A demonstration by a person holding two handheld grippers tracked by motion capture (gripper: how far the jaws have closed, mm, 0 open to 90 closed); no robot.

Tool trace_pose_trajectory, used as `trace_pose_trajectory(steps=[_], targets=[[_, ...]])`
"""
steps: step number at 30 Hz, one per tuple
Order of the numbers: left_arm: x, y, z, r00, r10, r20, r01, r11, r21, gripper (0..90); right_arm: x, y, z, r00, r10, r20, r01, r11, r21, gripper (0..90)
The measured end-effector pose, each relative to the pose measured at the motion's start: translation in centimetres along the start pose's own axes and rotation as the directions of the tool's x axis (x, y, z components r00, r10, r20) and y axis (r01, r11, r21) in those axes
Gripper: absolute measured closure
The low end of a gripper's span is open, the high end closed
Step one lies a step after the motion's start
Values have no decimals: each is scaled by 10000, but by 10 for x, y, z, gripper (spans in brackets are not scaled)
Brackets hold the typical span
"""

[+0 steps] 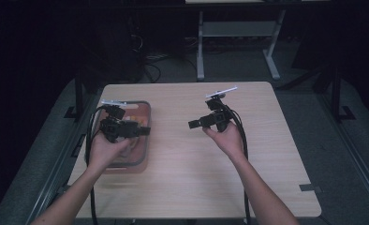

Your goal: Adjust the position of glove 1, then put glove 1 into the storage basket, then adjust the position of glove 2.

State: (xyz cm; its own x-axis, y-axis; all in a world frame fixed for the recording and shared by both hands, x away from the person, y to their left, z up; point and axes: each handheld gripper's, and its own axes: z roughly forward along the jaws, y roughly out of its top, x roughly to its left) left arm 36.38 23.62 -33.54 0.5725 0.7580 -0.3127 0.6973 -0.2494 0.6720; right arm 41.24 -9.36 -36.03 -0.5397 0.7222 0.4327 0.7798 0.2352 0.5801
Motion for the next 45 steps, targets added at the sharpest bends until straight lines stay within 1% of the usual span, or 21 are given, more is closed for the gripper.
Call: trace_pose_trajectory(steps=[2,3,4,5,7,9,10,12,13,19,24,25,26,30,32,34,39,41,43,45], targets=[[-4,1,1,10000,36,-15,-36,9999,-142,274,-2,-2,-5,10000,43,-9,-43,10000,-55,395],[-6,2,2,9999,105,-21,-106,9998,-163,275,-3,-4,-7,10000,55,38,-54,10000,-68,394],[-8,3,3,10000,85,30,-85,9998,-176,275,-4,-5,-10,9999,88,78,-87,9999,-93,393],[-9,4,3,9999,108,87,-106,9999,-123,275,-5,-6,-12,9998,190,78,-188,9997,-134,392],[-13,6,5,9996,227,144,-225,9997,-88,274,-8,-9,-17,9996,213,158,-209,9995,-229,391],[-16,8,6,9995,227,222,-225,9997,-103,274,-11,-11,-21,9993,345,167,-339,9990,-299,389],[-17,8,7,9993,287,242,-285,9995,-95,274,-12,-12,-22,9991,357,214,-351,9990,-292,385],[-19,9,9,9991,285,328,-283,9996,-58,271,-15,-15,-25,9990,384,229,-377,9988,-306,382],[-21,10,11,9990,303,322,-301,9995,-52,271,-15,-16,-26,9986,469,248,-462,9985,-296,382],[-26,12,19,9980,439,450,-441,9990,53,271,-23,-22,-32,9977,599,331,-586,9976,-368,380],[-29,13,25,9974,469,554,-477,9988,129,271,-29,-28,-36,9967,693,412,-678,9970,-363,380],[-29,14,25,9968,539,583,-550,9983,170,270,-30,-28,-37,9965,721,416,-705,9967,-390,380],[-30,14,26,9969,529,577,-540,9984,176,271,-31,-29,-37,9965,699,453,-684,9971,-329,378],[-34,16,30,9961,578,660,-591,9981,177,270,-35,-33,-40,9956,797,492,-778,9962,-394,377],[-35,16,32,9955,652,685,-672,9974,272,270,-37,-35,-42,9951,816,561,-795,9961,-395,377],[-37,16,33,9955,646,697,-665,9974,258,270,-38,-38,-43,9944,914,539,-892,9951,-418,377],[-41,16,35,9942,753,762,-780,9964,330,270,-42,-43,-45,9939,927,603,-904,9951,-406,376],[-42,17,36,9938,805,773,-832,9960,321,270,-42,-45,-46,9927,1043,600,-1020,9939,-408,376],[-43,17,38,9937,790,797,-817,9961,318,270,-45,-47,-47,9931,977,652,-955,9948,-367,375],[-46,17,40,9931,854,809,-886,9954,367,270,-45,-48,-48,9922,1078,622,-1054,9936,-401,375]])
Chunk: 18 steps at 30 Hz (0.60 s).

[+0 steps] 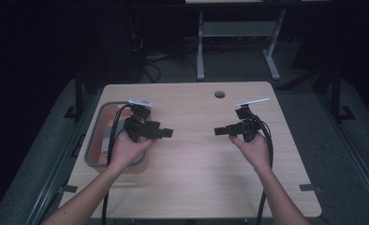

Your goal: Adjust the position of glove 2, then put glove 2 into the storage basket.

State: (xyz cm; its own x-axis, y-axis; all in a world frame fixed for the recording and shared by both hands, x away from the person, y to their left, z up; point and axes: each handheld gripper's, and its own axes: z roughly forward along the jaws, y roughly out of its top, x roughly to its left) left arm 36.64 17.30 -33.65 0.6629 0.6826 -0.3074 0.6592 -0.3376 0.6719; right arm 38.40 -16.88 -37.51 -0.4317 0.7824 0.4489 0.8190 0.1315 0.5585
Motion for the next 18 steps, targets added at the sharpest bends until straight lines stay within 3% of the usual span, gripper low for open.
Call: trace_pose_trajectory(steps=[18], targets=[[-20,3,26,9988,396,291,-406,9986,347,264,-19,-23,-6,9991,373,207,-375,9993,61,364]])
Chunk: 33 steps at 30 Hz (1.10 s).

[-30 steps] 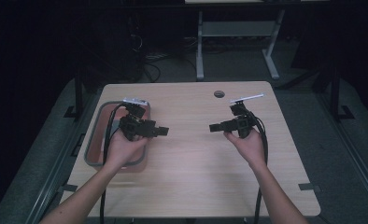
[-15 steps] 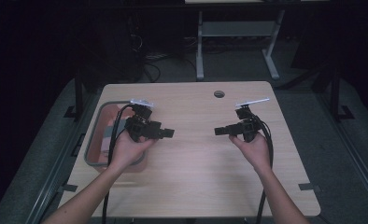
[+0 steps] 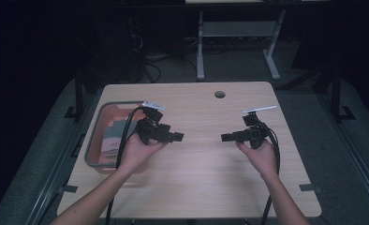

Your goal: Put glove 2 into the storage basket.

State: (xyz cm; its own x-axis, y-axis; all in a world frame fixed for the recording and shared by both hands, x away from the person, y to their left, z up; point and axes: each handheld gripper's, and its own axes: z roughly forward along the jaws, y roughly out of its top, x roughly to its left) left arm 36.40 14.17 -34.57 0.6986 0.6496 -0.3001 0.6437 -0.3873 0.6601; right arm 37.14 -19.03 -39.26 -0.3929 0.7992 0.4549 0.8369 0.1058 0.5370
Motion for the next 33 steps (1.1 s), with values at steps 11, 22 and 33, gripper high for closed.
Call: trace_pose_trajectory(steps=[11,22,33], targets=[[-19,-5,27,9996,188,214,-196,9992,347,260,-20,-16,-14,9994,174,316,-172,9998,-60,366],[-33,-18,48,9977,283,608,-317,9980,548,261,-44,-36,-18,9967,645,498,-643,9979,-58,362],[-45,-42,61,9956,268,893,-309,9985,444,262,-58,-55,-22,9936,850,744,-835,9962,-227,352]])
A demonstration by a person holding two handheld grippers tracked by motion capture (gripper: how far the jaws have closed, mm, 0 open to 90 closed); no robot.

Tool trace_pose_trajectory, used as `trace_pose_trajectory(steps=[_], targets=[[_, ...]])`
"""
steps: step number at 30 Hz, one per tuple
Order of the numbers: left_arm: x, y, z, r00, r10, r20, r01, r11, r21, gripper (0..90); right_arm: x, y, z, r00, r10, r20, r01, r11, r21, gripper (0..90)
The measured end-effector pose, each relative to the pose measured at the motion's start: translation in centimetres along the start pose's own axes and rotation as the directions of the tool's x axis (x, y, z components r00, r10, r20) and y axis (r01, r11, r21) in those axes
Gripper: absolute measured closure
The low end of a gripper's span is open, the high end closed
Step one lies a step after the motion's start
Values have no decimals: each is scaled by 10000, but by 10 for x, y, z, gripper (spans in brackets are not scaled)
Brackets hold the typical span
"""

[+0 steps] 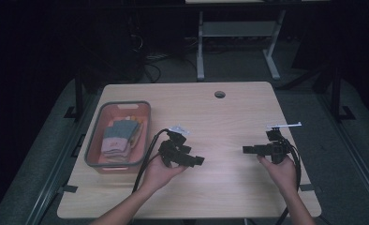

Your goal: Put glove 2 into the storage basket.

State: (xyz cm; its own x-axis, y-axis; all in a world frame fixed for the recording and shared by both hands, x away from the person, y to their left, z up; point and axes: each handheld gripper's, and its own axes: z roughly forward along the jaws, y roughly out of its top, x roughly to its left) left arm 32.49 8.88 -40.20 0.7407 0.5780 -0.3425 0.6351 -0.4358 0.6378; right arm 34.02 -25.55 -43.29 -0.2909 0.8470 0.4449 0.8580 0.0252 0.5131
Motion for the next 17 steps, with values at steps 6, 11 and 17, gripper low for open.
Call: trace_pose_trajectory(steps=[6,11,17], targets=[[-5,-17,1,9998,35,192,-32,9999,-162,260,3,-16,-1,9994,-307,145,309,9995,-91,338],[-12,-30,-1,9997,232,119,-228,9992,-329,253,7,-30,-2,9973,-635,359,642,9978,-185,329],[-20,-52,-6,9988,491,58,-485,9958,-771,243,20,-54,-7,9893,-1151,900,1248,9860,-1104,323]])
